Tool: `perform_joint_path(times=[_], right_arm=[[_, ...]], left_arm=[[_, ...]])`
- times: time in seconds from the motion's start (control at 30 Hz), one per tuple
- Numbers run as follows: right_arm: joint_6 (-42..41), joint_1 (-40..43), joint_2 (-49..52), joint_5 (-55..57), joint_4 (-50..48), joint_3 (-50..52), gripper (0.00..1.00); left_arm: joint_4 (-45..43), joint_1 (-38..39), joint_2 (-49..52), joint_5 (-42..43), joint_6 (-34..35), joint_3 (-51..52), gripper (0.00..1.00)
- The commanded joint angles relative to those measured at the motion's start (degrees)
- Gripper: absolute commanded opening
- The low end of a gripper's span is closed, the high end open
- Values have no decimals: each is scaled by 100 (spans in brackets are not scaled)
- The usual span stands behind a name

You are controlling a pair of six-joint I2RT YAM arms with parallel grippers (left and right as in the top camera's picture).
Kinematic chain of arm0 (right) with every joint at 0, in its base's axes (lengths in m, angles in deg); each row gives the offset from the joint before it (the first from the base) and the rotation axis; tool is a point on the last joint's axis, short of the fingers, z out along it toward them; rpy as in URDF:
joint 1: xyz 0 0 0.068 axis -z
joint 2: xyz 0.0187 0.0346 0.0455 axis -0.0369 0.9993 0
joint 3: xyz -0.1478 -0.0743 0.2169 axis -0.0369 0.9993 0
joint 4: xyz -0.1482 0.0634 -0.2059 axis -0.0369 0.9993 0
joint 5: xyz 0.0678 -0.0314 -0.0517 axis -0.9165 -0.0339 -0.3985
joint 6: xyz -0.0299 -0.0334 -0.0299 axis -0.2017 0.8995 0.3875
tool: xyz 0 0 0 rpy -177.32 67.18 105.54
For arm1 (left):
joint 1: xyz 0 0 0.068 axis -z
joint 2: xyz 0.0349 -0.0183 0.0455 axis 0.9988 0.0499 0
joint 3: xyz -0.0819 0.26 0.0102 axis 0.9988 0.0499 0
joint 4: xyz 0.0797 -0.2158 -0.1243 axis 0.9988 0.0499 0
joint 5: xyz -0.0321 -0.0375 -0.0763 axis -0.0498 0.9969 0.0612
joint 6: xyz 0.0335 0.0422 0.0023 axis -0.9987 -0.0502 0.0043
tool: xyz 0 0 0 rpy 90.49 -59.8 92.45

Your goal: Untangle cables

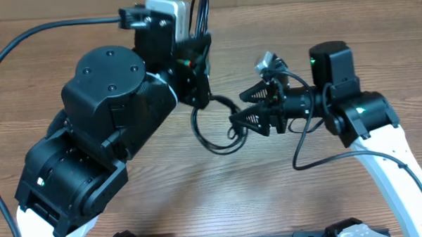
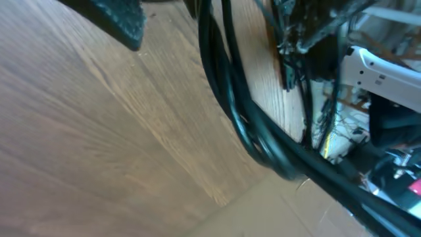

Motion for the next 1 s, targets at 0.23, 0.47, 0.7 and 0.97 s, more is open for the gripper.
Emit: perform_joint_path(times=[0.23,0.47,0.7,0.97], right_arm=[[11,-308,553,35,-125,-68,4],[9,-44,557,684,-358,-70,4],[-205,319,540,575,-461,-81,4],[-205,313,315,72,-568,-92,4]], left_arm=[[-22,-415,197,-334,662,-90,6],[660,-579,216,-774,544,-90,5],[1414,-730,258,-723,339,-90,47],[1847,-730,387,-269,-247,-90,81]])
